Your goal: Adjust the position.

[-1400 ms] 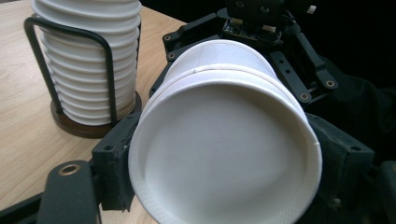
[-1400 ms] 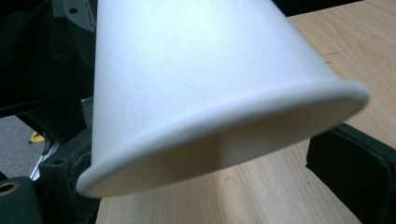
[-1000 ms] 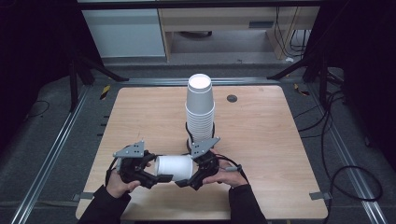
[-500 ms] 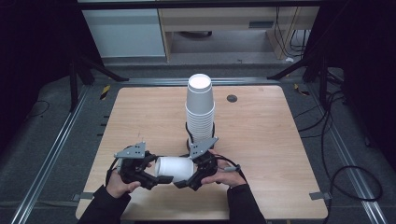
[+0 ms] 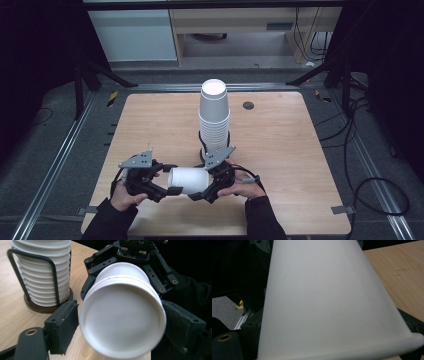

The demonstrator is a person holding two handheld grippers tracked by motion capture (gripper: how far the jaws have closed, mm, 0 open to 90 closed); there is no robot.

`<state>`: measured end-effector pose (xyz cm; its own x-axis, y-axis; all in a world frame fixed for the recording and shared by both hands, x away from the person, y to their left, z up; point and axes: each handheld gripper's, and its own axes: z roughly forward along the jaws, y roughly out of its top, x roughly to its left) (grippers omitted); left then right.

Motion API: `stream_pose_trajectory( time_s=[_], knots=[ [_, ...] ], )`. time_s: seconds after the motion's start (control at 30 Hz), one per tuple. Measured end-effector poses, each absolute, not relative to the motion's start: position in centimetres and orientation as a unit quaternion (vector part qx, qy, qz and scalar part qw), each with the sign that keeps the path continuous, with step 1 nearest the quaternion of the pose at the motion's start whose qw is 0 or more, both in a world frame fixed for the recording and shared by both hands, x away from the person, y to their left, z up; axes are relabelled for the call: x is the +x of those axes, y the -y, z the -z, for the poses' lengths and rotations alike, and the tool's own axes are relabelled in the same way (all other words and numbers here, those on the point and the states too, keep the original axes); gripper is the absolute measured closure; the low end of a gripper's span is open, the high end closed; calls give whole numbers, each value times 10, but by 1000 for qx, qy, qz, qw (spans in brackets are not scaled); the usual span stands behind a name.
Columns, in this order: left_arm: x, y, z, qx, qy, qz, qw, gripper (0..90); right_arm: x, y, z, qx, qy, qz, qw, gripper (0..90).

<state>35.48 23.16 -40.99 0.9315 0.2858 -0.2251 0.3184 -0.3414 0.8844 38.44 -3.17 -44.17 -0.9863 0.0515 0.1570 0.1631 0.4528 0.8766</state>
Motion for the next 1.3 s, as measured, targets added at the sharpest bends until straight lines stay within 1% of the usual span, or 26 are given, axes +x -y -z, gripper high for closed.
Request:
stream_pose_trajectory(
  time_s=[0.1, 0.23, 0.27, 0.43, 0.53, 0.63, 0.9, 1.3],
  knots=[
    [355, -236, 408, 818, -187, 13, 543, 161, 386, 36, 438, -62, 855, 512, 47, 86],
    [356, -241, 406, 823, -191, 4, 535, 160, 390, 45, 425, -59, 872, 485, 17, 84],
    [356, -241, 406, 823, -191, 4, 535, 158, 390, 45, 425, -59, 872, 485, 17, 84],
    [359, -242, 412, 839, -195, 9, 509, 150, 396, 52, 407, -52, 892, 448, -13, 84],
    [361, -241, 415, 845, -197, 7, 497, 150, 397, 53, 403, -50, 898, 437, -17, 84],
    [362, -239, 419, 856, -200, -2, 477, 149, 400, 48, 396, -38, 914, 403, -31, 83],
    [362, -233, 425, 875, -199, -10, 442, 144, 402, 30, 397, -16, 936, 349, -37, 83],
    [362, -227, 429, 891, -188, -4, 413, 138, 398, 0, 409, 25, 956, 292, -26, 82]
  ],
)
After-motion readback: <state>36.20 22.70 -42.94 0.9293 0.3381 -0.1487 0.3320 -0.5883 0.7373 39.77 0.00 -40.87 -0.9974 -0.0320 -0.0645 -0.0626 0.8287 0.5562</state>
